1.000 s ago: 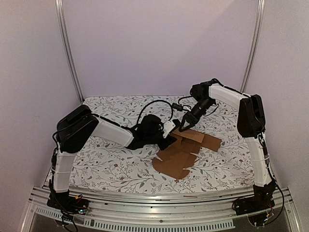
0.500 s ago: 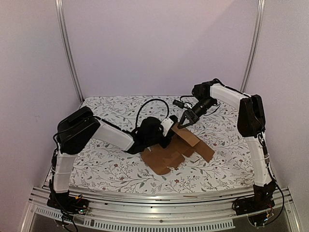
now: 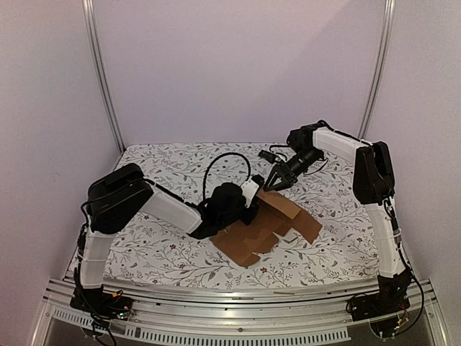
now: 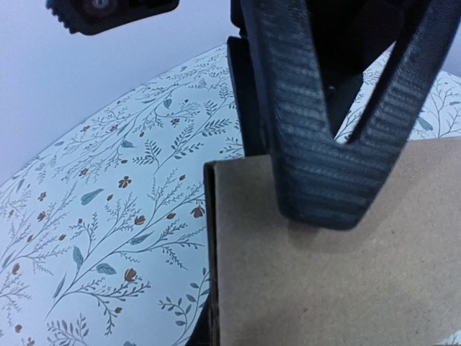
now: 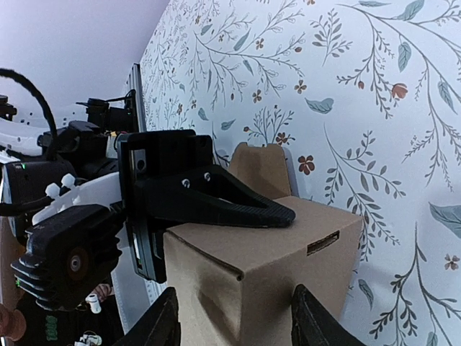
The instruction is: Fold the paper box
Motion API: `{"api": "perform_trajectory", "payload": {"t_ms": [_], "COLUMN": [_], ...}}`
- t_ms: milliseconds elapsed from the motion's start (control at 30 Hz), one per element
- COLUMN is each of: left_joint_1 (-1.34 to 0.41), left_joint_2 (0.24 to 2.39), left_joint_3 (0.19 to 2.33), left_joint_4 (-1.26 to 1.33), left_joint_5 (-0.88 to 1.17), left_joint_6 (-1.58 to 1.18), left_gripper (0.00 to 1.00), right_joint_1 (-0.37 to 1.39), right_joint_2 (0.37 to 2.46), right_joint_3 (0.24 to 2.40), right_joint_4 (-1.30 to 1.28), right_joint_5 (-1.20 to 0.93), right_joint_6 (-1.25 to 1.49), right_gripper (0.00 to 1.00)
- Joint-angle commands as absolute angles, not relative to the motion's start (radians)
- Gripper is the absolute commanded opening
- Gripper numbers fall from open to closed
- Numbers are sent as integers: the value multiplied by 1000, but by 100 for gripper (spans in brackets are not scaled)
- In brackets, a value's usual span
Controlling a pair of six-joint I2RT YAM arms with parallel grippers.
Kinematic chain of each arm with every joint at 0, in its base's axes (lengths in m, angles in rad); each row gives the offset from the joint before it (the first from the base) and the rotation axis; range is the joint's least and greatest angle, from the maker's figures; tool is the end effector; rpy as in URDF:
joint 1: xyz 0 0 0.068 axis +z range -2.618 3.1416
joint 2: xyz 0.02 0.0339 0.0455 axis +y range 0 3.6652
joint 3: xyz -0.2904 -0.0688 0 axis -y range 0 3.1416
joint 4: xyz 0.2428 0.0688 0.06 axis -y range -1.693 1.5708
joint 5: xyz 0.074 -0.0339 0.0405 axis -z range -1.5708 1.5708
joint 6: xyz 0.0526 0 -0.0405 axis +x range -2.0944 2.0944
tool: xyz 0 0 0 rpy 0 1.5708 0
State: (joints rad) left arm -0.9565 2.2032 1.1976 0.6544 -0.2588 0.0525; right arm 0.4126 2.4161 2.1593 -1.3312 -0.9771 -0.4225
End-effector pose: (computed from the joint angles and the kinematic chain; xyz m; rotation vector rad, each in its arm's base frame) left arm 0.2932 -0.3923 0.1319 0.7746 1.7637 -0.3608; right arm 0.4273 0.2346 0.1991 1.1096 -2.5323 -1.4696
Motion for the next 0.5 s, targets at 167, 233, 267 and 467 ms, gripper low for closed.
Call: {"api": "perform_trajectory", "payload": {"t_ms": [167,233,267,467], "left_joint_1": [-1057,-1065,-1067,-1070], "left_joint_2": [2152,2140,2133,2105], "left_joint_3": [1141,1138,1137,1088], "left_joint_4": [692,664,643,656], "left_joint_5": [-712,-721,-717,-633], "left_joint_6": [-62,-93,-106,-112], "left_gripper": [0,0,0,10], "right_joint_1": [419,420,420,419], "right_joint_2": [2451,2451,2450,2432], "right_joint_3": [2118,2113,2111,2085], "right_joint_4": [-1519,-1506,-1498,-1418], "right_joint_5": [-1155,-1170,-1174,-1148], "right_joint_6": [-332,-309,-297,-223], "right_gripper": [51,51,51,51]}}
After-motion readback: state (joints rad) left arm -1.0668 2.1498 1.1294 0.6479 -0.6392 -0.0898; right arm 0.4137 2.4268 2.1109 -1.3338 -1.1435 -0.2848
